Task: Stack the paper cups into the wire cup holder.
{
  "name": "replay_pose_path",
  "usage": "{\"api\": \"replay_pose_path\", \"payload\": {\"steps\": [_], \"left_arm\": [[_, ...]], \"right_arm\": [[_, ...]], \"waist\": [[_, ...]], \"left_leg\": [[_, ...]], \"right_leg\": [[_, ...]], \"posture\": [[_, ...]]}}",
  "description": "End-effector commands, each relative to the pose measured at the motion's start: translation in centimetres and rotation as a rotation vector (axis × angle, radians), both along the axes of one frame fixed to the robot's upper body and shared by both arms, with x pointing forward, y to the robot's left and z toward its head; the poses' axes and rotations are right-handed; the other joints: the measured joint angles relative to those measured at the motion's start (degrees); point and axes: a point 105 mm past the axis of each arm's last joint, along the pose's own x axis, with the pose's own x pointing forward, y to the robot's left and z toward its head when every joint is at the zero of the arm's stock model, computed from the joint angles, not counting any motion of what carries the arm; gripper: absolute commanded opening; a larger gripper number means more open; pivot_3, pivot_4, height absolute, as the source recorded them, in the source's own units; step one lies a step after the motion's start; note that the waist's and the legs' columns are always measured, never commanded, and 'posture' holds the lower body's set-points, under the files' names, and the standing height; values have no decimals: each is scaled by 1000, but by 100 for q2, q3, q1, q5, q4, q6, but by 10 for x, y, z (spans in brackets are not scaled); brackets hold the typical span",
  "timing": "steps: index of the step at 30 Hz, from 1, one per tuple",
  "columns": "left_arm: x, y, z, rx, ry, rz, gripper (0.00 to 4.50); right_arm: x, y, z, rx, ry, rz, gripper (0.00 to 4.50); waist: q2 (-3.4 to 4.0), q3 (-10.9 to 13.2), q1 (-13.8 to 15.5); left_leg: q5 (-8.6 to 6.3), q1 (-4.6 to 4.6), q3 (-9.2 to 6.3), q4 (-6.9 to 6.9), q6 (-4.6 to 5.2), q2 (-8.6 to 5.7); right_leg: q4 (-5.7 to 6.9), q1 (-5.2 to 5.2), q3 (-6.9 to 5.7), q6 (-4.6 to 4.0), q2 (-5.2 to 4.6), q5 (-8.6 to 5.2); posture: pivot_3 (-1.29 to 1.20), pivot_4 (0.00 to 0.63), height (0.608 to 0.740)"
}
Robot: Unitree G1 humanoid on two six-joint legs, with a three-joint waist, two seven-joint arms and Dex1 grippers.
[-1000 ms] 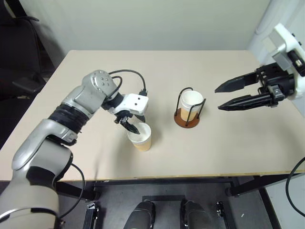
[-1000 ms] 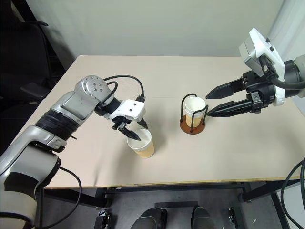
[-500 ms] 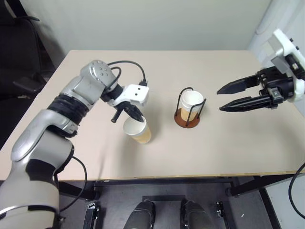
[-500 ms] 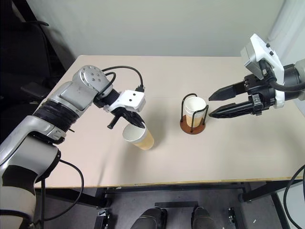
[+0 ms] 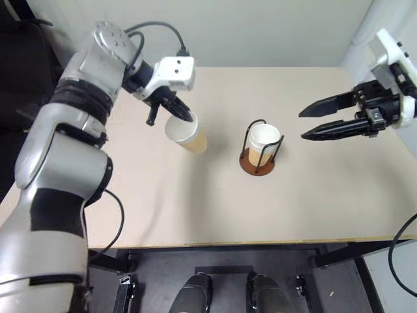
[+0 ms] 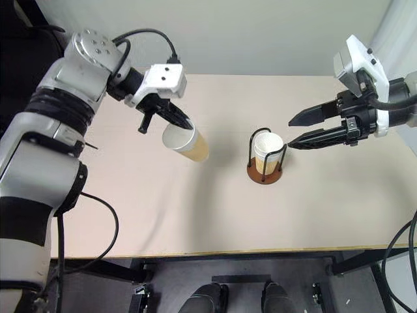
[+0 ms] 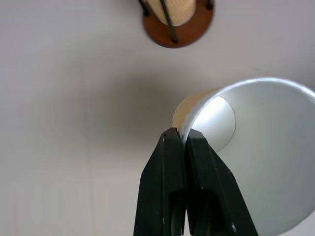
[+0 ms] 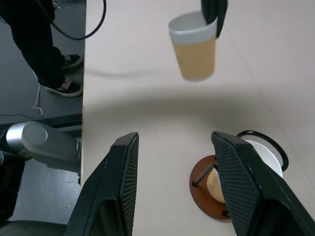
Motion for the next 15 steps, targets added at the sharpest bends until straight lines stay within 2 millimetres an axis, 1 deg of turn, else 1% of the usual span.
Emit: {"api": "replay_pose_path", "payload": {"steps": [1, 4, 8, 9, 12, 15], "left_arm": [[0, -11, 26, -42, -83, -13, 50], [4, -28, 41, -98, -147, -7, 50], [6, -46, 56, -163, -199, -7, 50], [7, -51, 59, -179, -217, -8, 50], [8, -63, 64, -207, -249, -17, 50], [7, -73, 67, -227, -261, -30, 50]], "right_arm": [[-4, -1, 14, -4, -68, 11, 2332], [-3, -2, 14, -10, -74, 4, 2332], [-3, -4, 15, -16, -79, -6, 2332], [-3, -5, 15, -17, -82, -11, 2332], [-3, -7, 15, -20, -87, -23, 2332], [-3, -8, 15, -21, -89, -30, 2332]], "waist": [[-1, 1, 2], [-1, 2, 10], [-6, 1, 25], [-4, 2, 20], [-5, 2, 27], [-5, 4, 29]], "left_leg": [[2, -7, -4, -1, -3, 1], [6, -12, 8, -4, -11, 2], [12, -24, 25, -6, -24, -3], [12, -31, 22, -2, -24, 1], [11, -37, 26, 5, -23, 2], [10, -37, 30, 9, -22, 2]], "right_leg": [[-10, 1, 4, 6, -4, 1], [-15, -3, 8, 13, -9, 2], [-20, -16, 6, 26, -6, 3], [-22, -17, 10, 45, -13, 11], [-22, -23, 12, 69, -12, 18], [-17, -26, 8, 72, -7, 15]], "posture": [[0, 150, 740], [0, 150, 740], [0, 150, 740], [0, 150, 740], [0, 150, 740], [0, 150, 740]]}}
